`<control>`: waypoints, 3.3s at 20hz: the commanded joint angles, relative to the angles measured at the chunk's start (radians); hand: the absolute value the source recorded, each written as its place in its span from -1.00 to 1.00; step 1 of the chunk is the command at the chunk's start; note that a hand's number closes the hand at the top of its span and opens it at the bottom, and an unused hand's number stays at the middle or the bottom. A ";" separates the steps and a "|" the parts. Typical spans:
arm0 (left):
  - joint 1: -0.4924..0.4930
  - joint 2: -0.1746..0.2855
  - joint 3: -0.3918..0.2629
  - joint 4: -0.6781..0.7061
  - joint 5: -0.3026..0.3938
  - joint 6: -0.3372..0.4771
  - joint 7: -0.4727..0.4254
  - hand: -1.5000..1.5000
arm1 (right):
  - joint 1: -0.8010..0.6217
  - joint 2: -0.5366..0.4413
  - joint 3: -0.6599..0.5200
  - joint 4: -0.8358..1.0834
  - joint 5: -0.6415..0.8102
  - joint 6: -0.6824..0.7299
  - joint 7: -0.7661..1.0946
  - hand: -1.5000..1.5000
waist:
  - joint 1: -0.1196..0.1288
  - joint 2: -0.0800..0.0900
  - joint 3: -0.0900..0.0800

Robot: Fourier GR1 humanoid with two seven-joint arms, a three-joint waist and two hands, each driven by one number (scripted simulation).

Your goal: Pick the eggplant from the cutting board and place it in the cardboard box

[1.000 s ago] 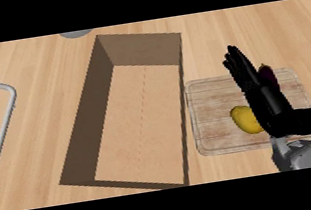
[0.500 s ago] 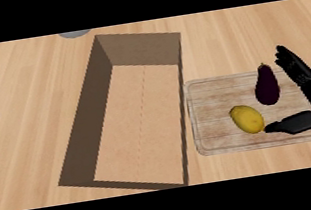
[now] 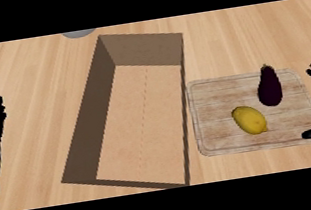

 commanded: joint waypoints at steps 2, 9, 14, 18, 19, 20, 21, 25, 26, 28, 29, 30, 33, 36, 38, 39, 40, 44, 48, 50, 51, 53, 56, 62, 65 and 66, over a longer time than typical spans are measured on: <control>-0.025 -0.020 -0.025 0.011 -0.033 0.006 0.020 0.00 | -0.107 -0.137 0.001 0.220 0.156 -0.004 -0.148 -1.00 | 0.021 0.000 0.000; -0.023 -0.025 -0.005 0.050 -0.033 -0.013 -0.037 0.00 | -0.272 -0.245 0.186 0.279 0.391 0.044 -0.069 -1.00 | 0.033 -0.005 -0.004; -0.092 -0.041 -0.005 0.100 -0.042 -0.030 -0.012 0.00 | -0.395 -0.227 0.306 0.374 0.544 0.067 -0.043 -1.00 | 0.027 -0.001 -0.004; -0.055 -0.041 0.004 0.061 -0.059 -0.021 0.005 0.00 | -0.470 -0.167 0.350 0.481 0.613 0.100 -0.052 -1.00 | 0.021 -0.006 -0.003; -0.059 -0.018 0.029 0.059 -0.059 -0.029 0.013 0.00 | -0.505 -0.168 0.343 0.497 0.619 0.119 -0.048 -1.00 | 0.015 -0.008 -0.004; -0.045 -0.036 0.019 0.068 -0.048 -0.044 -0.021 0.00 | -0.563 -0.148 0.341 0.553 0.627 0.122 -0.018 -1.00 | 0.028 -0.004 -0.003; -0.102 -0.092 -0.022 0.087 -0.093 0.005 0.027 0.00 | -0.553 -0.154 0.368 0.546 0.654 0.130 -0.044 -1.00 | 0.015 -0.004 -0.003; -0.047 -0.079 0.046 0.142 -0.065 -0.050 -0.063 0.00 | -0.582 -0.106 0.372 0.617 0.721 0.047 -0.046 -1.00 | 0.007 -0.007 -0.004; -0.022 -0.062 0.063 0.114 -0.063 -0.056 -0.077 0.00 | -0.589 -0.063 0.356 0.642 0.716 0.015 -0.036 -1.00 | 0.010 -0.008 -0.004; -0.072 -0.032 0.068 0.039 -0.073 -0.072 0.046 0.00 | -0.596 -0.087 0.358 0.661 0.738 0.022 -0.085 -1.00 | 0.007 -0.009 -0.004; -0.069 -0.070 0.048 0.081 -0.097 -0.049 -0.002 0.00 | -0.639 -0.066 0.357 0.716 0.748 0.030 -0.068 -1.00 | 0.014 -0.005 -0.003; -0.043 -0.076 0.044 0.075 -0.097 -0.049 -0.029 0.00 | -0.604 -0.040 0.347 0.741 0.743 -0.033 -0.103 -1.00 | 0.021 -0.002 -0.003; 0.023 -0.075 0.078 0.057 -0.100 -0.069 -0.043 0.00 | -0.613 -0.038 0.345 0.702 0.762 0.015 -0.055 -1.00 | 0.002 -0.012 -0.005; -0.051 -0.072 0.077 0.020 -0.096 -0.092 0.044 0.00 | -0.639 -0.057 0.326 0.751 0.762 0.024 -0.114 -1.00 | 0.008 -0.008 -0.003; -0.070 -0.076 0.104 0.096 -0.098 -0.108 0.000 0.00 | -0.640 -0.066 0.333 0.728 0.777 0.056 -0.139 -1.00 | 0.000 -0.009 -0.004; -0.023 -0.057 0.129 0.064 -0.092 -0.108 -0.027 0.00 | -0.617 -0.067 0.322 0.723 0.769 0.038 -0.162 -1.00 | 0.001 -0.011 -0.004; -0.064 -0.108 0.095 0.107 -0.139 -0.059 -0.008 0.00 | -0.633 -0.021 0.318 0.680 0.760 0.053 -0.110 -1.00 | -0.010 -0.013 -0.005; -0.020 -0.116 0.098 0.050 -0.144 -0.077 0.005 0.00 | -0.624 -0.025 0.313 0.655 0.767 0.073 -0.137 -1.00 | -0.007 -0.014 -0.005; 0.016 -0.108 0.125 0.005 -0.135 -0.099 0.019 0.00 | -0.646 -0.033 0.298 0.611 0.758 0.121 -0.100 -1.00 | -0.010 -0.018 -0.006; -0.032 -0.077 0.162 0.077 -0.132 -0.139 -0.015 0.00 | -0.615 -0.032 0.313 0.591 0.783 0.114 -0.091 -1.00 | -0.014 -0.016 -0.006; -0.033 -0.137 0.144 0.124 -0.164 -0.092 -0.048 0.00 | -0.594 -0.005 0.317 0.560 0.793 0.074 -0.040 -1.00 | -0.017 -0.016 -0.006; -0.054 -0.127 0.150 0.133 -0.170 -0.106 -0.040 0.00 | -0.615 0.006 0.337 0.571 0.829 0.065 -0.004 -1.00 | -0.013 -0.015 -0.006; -0.068 -0.122 0.157 0.090 -0.178 -0.120 0.012 0.00 | -0.584 0.030 0.332 0.569 0.840 0.062 0.047 -1.00 | -0.014 -0.015 -0.006; 0.021 -0.139 0.174 -0.019 -0.178 -0.149 0.023 0.00 | -0.582 0.042 0.278 0.623 0.851 0.021 0.042 1.00 | -0.004 -0.014 -0.005; -0.019 -0.156 0.161 0.029 -0.197 -0.128 0.012 0.00 | -0.576 0.067 0.250 0.622 0.849 -0.196 0.025 1.00 | -0.001 -0.011 -0.004; -0.043 -0.164 0.181 0.084 -0.197 -0.118 -0.026 0.00 | -0.581 0.083 0.247 0.615 0.852 -0.212 0.048 1.00 | -0.006 -0.011 -0.005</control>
